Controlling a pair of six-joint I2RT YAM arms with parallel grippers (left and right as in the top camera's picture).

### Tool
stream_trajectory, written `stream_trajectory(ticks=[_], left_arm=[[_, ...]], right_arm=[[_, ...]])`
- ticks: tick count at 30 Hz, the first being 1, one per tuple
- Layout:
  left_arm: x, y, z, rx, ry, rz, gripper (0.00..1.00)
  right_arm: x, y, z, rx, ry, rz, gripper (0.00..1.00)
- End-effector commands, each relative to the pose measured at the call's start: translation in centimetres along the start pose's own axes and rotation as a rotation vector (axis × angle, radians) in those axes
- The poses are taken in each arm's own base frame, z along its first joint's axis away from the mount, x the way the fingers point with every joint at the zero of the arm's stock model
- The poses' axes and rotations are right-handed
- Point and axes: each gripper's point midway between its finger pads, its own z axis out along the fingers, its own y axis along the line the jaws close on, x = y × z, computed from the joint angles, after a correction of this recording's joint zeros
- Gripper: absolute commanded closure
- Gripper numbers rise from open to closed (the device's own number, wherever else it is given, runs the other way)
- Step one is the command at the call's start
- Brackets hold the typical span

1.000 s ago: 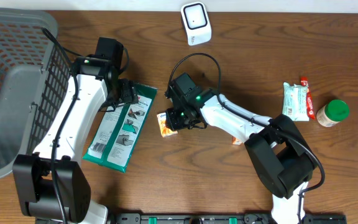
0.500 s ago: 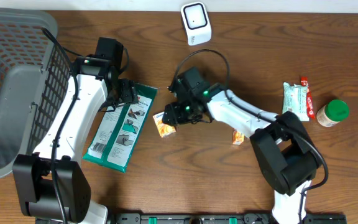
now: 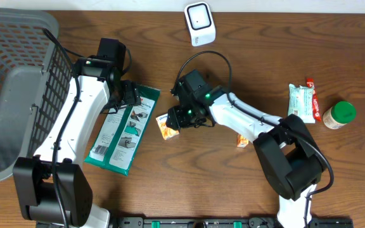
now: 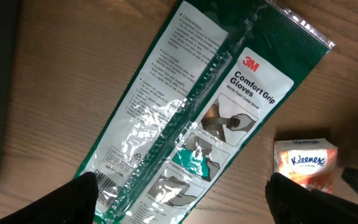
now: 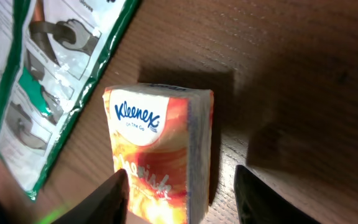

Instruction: Scan the item barcode

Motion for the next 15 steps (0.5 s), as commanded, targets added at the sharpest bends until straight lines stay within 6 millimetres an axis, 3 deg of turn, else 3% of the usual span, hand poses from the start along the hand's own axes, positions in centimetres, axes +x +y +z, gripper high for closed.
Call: stream_trajectory(ticks=[1, 4, 8, 11, 15], left_arm=[[-0.4, 0.1, -0.5, -0.004, -0.015, -0.002, 0.13], [-0.4, 0.1, -0.5, -0.004, -0.015, -0.002, 0.13], [-0.4, 0.1, -0.5, -0.004, -0.015, -0.002, 0.13], [-0.4, 0.1, -0.5, -0.004, -0.015, -0.002, 0.13], [-0.4, 0.1, -0.5, -0.004, -0.015, -0.002, 0.13]], right_arm=[[0.4, -1.1, 1.2, 0.087, 0.002, -0.019, 0.54], [0.7, -1.5, 1.9, 0.105, 0.01, -0.022, 0.63], [0.7, -1.5, 2.4, 0.103, 0.011, -0.035, 0.99], [-0.1, -1.2, 1.6, 0.093, -0.013, -0.076, 0.99], [-2.6, 0.0, -2.5, 0.071, -0.097, -0.129, 0.99]])
